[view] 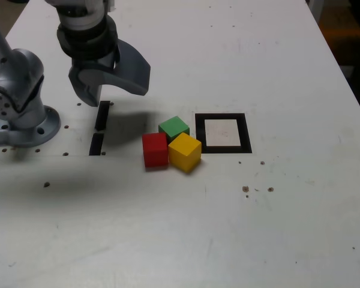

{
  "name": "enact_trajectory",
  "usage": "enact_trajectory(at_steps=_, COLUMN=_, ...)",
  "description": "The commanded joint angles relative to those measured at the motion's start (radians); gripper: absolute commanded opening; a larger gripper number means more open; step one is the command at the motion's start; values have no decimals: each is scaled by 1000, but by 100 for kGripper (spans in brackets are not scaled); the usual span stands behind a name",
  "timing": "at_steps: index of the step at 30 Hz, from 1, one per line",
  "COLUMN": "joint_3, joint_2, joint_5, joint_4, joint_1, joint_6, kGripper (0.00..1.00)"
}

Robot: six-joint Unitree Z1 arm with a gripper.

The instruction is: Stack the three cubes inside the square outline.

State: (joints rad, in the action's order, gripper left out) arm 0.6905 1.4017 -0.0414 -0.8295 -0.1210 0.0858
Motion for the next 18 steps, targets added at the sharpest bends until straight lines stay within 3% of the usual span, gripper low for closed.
enact_trajectory(at_steps=1, joint_3=0, joint_2=-4, joint_5=1, joint_4=-3, joint_1=-2, joint_6=0, kGripper=100)
enact_trajectory(at_steps=9, joint_3=8, joint_2=-4, joint_5=15, joint_4=-37, joint_1=-2, joint_6=2, kGripper=100)
enact_trajectory(at_steps=18, joint_3=13, joint_2=-24, joint_5=88, joint_4=-51, joint_1=-2, joint_6=14, kGripper=100)
